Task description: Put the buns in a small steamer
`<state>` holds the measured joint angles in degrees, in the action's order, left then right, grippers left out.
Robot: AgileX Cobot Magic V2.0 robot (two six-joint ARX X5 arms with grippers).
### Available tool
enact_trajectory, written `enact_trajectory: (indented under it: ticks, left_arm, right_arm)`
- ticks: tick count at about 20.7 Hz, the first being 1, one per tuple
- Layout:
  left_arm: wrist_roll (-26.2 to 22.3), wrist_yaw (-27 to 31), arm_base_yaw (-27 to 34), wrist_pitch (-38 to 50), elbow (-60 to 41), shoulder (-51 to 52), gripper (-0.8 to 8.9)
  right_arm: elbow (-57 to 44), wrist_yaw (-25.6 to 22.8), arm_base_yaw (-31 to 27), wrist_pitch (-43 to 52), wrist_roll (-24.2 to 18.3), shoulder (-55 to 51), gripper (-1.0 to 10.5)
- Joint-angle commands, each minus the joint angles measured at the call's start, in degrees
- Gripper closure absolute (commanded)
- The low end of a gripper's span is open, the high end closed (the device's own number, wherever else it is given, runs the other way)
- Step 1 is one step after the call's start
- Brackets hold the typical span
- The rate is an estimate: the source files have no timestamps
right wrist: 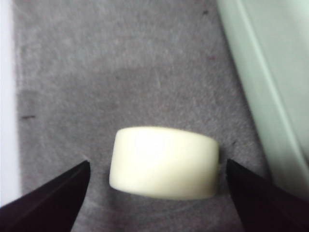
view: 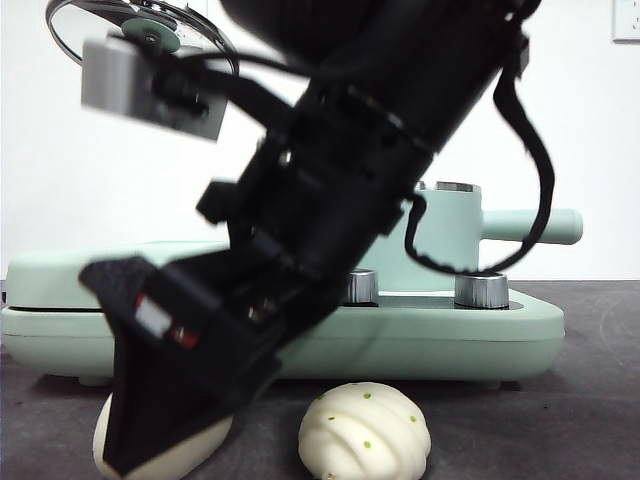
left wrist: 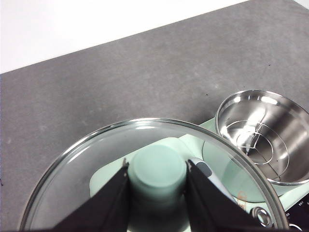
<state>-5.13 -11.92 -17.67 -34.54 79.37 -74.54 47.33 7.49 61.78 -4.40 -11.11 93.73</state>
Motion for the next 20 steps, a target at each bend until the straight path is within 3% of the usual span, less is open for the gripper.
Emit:
enact_trajectory:
  ticks: [1, 5, 8, 13, 16, 20]
  left_arm:
    - [-0.22, -0.22, -0.17, 1.60, 1.20, 0.28, 8.00]
    - [-0.22, -0.22, -0.17, 1.60, 1.20, 0.28, 8.00]
    - [-0.22, -0.22, -0.17, 1.57, 1.20, 0.28, 8.00]
    - [-0.22, -0.22, -0.17, 1.57, 1.20, 0.28, 8.00]
    - [-0.24, -0.22, -0.17, 1.57, 1.20, 0.28, 8.00]
    - [-0.22, -0.22, -0.17, 1.57, 1.20, 0.28, 8.00]
  right_arm:
    - [0.79, 0.00, 0.72, 1.07, 2.58, 1.42, 5.2]
    - [0.79, -0.11, 0.76, 1.44, 4.07, 1.42, 6.6]
    - [1.16, -0.44, 0.66, -0.22, 8.15, 0.59, 6.7]
    - [4.66, -1.79, -0.81, -13.20, 14.53, -9.62, 6.7]
    - [9.46, -1.99, -4.11, -24.90, 20.87, -17.94, 6.7]
    - [16.96, -3.08, -9.05, -36.46, 22.03, -23.02, 6.7]
